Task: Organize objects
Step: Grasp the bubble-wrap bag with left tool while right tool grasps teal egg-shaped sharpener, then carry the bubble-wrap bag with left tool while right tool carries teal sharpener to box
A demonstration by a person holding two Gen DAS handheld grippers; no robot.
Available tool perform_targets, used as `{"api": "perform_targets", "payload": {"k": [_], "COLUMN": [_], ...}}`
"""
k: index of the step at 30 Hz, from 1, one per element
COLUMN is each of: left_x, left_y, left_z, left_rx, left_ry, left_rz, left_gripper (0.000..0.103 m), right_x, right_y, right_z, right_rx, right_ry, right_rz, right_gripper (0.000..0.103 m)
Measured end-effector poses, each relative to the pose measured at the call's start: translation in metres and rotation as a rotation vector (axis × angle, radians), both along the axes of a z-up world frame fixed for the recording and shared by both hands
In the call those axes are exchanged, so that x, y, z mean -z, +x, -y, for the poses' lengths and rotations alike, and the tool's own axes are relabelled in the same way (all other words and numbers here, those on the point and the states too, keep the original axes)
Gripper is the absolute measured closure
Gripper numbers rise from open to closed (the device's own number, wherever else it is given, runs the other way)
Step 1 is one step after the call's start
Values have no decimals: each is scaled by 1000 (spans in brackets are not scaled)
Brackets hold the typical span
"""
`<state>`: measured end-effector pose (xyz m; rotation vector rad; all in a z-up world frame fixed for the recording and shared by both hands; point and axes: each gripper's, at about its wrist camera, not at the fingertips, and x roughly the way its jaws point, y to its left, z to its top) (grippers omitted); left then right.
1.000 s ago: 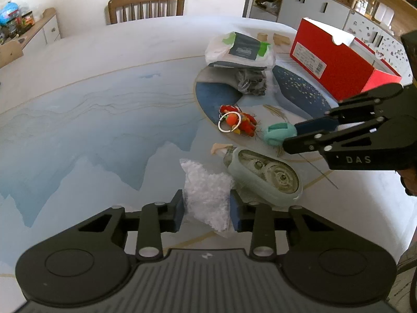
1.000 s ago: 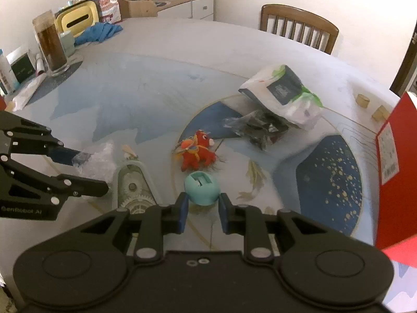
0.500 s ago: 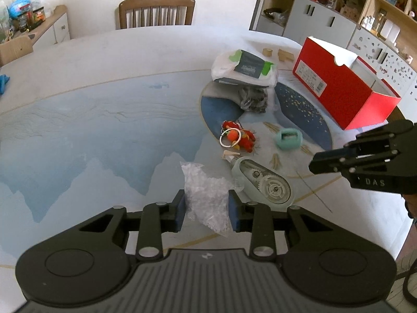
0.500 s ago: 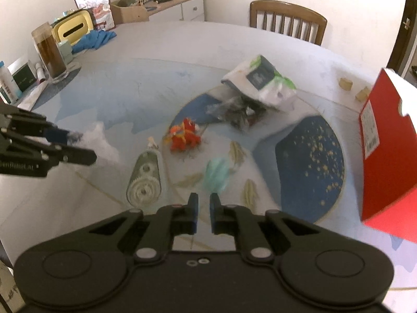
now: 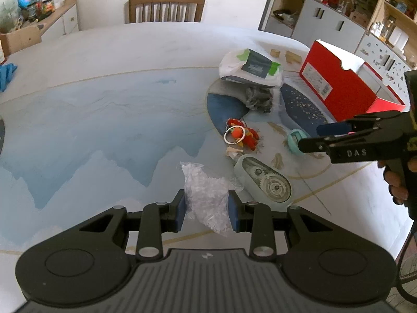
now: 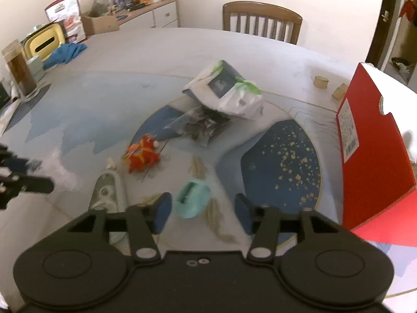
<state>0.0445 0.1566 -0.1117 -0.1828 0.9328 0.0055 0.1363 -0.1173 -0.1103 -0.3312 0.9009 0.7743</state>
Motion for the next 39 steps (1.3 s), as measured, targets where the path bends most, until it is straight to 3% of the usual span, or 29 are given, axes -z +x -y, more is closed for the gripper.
{"api": "perform_targets", "payload": {"k": [9, 16, 19, 28, 39], "left_x": [-1, -1, -3, -30, -74], "left_y": [-2, 2, 6, 29, 88], "left_z": [-5, -4, -1, 24, 75], "left_rx": [-26, -27, -17, 55, 145], "left_ry": [-8, -29, -38, -51, -70], "left_rz": [-11, -17, -13, 45, 139], "left_gripper": [70, 70, 70, 70, 70], "right_x": [11, 13, 9, -32, -91], "right_y": [0, -2, -2, -5, 21], "right_z": [-13, -14, -9, 27, 99], "right_rx": [-32, -35, -34, -5, 77], "right_ry": [-15, -28, -18, 39, 125], "right_rz": [-29, -24, -15, 11, 80], "right_gripper": [48, 72, 74, 74, 74]}}
